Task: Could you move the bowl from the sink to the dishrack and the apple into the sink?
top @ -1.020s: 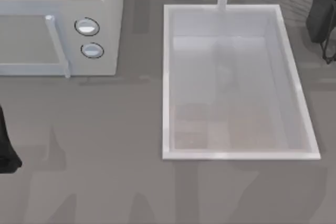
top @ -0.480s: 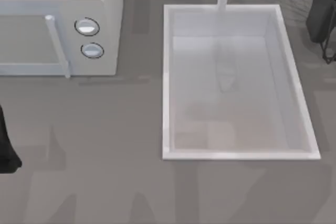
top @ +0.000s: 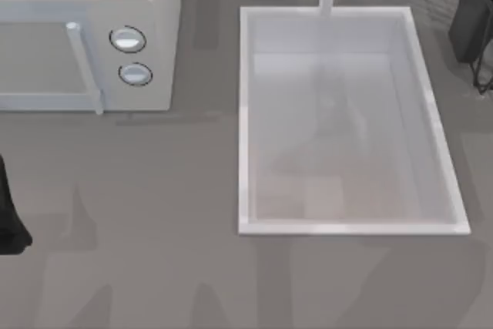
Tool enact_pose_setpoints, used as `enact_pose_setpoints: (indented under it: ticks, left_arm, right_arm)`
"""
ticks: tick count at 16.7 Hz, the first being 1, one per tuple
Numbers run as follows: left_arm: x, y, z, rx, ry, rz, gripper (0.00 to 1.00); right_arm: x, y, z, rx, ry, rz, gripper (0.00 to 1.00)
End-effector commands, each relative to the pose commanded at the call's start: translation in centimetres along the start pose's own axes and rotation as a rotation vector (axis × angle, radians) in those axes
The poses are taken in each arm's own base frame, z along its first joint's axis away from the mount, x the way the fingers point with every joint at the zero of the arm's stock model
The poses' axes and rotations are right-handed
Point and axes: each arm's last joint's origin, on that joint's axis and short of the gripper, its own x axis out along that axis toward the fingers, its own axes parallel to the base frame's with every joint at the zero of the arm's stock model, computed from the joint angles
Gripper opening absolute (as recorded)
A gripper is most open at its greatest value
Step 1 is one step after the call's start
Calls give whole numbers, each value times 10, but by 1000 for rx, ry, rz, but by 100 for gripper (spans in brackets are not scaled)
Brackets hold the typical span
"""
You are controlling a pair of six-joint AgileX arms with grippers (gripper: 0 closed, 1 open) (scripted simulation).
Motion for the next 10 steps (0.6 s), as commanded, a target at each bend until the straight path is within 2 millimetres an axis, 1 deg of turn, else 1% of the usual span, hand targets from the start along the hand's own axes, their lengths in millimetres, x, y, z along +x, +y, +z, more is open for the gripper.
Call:
enact_pose_setpoints:
  ticks: [2, 3, 10]
  left_arm:
    - [0, 0, 0, 0, 0, 0, 100]
    - [0, 0, 0, 0, 0, 0, 100]
    - [0, 0, 0, 0, 0, 0, 100]
  right_arm:
    - [0, 0, 0, 0, 0, 0, 98]
    - [0, 0, 0, 0, 0, 0, 100]
    - [0, 0, 0, 0, 0, 0, 100]
